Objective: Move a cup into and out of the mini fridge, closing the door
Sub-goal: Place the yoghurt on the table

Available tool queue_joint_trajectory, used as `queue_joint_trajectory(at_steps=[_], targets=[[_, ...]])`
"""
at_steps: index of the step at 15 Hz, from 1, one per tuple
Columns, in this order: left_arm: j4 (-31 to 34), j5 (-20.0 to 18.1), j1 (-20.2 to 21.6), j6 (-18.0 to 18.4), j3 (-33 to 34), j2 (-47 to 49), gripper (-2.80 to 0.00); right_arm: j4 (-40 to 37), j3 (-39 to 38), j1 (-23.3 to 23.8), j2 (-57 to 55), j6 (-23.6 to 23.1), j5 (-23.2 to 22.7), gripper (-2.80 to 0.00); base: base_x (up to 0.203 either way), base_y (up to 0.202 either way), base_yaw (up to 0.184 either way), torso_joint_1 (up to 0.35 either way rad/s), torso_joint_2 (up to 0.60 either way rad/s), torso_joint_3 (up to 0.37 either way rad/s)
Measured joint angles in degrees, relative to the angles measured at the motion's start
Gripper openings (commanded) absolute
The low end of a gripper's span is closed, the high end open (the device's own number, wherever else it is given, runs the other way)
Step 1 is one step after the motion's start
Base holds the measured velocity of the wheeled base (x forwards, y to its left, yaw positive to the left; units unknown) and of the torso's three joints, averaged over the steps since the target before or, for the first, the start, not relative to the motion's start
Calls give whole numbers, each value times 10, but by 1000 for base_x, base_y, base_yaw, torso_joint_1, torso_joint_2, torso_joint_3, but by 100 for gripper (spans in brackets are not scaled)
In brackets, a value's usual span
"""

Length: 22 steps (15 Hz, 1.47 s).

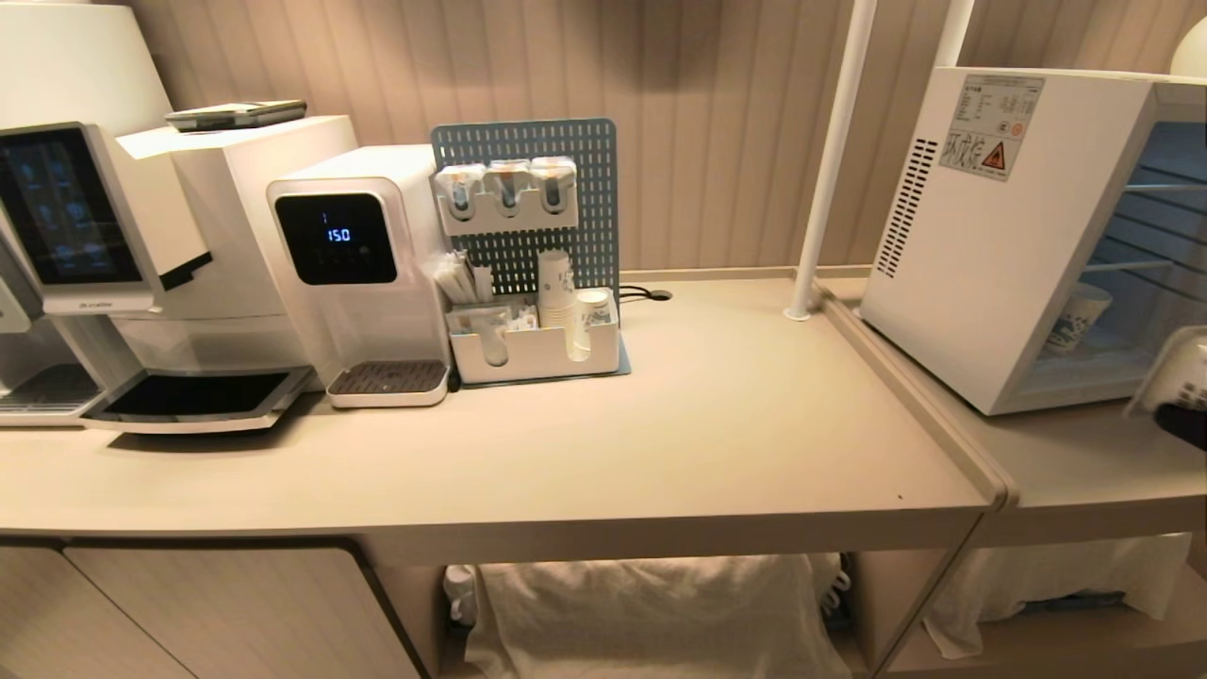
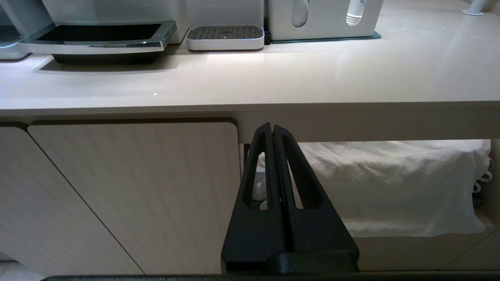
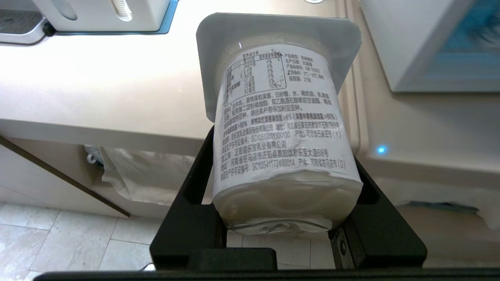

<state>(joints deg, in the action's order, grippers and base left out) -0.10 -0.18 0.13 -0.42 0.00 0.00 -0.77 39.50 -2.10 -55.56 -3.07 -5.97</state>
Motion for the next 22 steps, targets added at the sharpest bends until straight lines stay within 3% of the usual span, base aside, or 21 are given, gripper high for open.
queue_joint_trajectory(at_steps=[4, 11, 14, 18, 20, 22], targets=[[0, 0, 1, 0, 0, 0, -280, 214, -4, -39, -205, -13, 11, -280, 0, 0, 0, 0, 0, 0], [0, 0, 0, -1, 0, 0, -280, 259, 128, -62, -478, -72, 60, -280, 0, 0, 0, 0, 0, 0], [0, 0, 1, -2, 0, 0, -280, 432, 155, -62, -580, -72, 111, -280, 0, 0, 0, 0, 0, 0], [0, 0, 0, -3, 0, 0, -280, 740, 162, -63, -715, -84, 241, -280, 0, 0, 0, 0, 0, 0], [0, 0, 0, -2, 0, 0, -280, 831, 168, -63, -762, -103, 251, -280, 0, 0, 0, 0, 0, 0], [0, 0, 1, -3, 0, 0, -280, 863, 189, -63, -804, -111, 250, -280, 0, 0, 0, 0, 0, 0]])
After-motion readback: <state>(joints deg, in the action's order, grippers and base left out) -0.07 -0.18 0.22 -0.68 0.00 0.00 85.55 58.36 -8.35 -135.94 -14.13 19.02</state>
